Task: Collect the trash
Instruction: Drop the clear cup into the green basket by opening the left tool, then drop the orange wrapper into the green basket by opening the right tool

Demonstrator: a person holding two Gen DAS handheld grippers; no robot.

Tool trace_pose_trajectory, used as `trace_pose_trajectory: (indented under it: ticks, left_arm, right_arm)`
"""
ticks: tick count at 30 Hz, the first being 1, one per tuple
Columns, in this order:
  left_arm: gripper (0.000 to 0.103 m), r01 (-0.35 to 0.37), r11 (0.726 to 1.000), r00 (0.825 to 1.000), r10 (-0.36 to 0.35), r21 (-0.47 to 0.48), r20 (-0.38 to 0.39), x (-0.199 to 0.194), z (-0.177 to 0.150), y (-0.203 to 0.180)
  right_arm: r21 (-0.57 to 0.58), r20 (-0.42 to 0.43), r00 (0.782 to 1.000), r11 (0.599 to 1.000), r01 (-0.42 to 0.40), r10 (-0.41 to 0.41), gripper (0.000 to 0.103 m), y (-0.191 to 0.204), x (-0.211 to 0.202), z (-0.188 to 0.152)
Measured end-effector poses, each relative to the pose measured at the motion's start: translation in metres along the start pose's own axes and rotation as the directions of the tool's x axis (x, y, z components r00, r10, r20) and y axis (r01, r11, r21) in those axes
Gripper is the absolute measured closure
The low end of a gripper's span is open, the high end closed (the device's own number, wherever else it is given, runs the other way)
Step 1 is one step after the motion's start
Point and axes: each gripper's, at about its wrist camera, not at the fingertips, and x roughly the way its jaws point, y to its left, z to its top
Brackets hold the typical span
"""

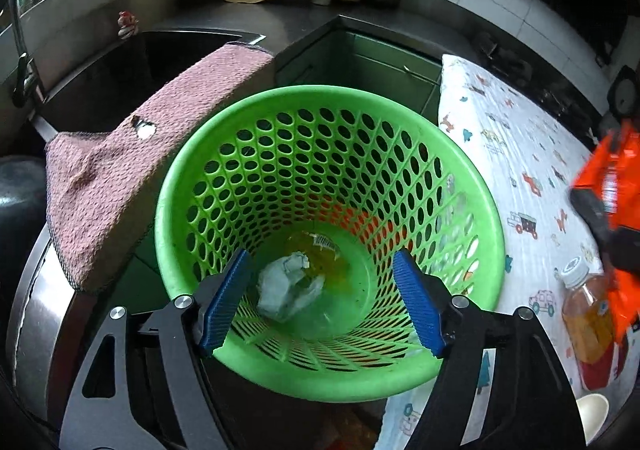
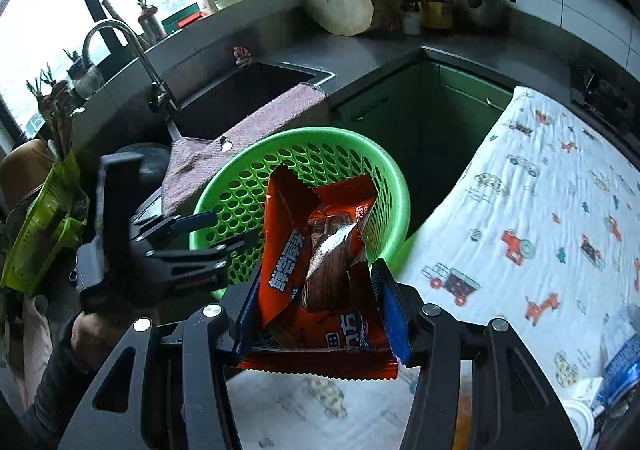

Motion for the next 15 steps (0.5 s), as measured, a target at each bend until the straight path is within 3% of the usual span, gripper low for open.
trace_pose_trajectory:
  ticks: [15]
  left_arm:
    - [0.021,-0.019,0.998,0.998,0.023,-0.059,0.057,-0.043,-0.023,0.024]
  right_arm:
    - [-0.001,-0.117,0.991,0.998,0.065,-0.065,0.052,0.008,0.076,0.020]
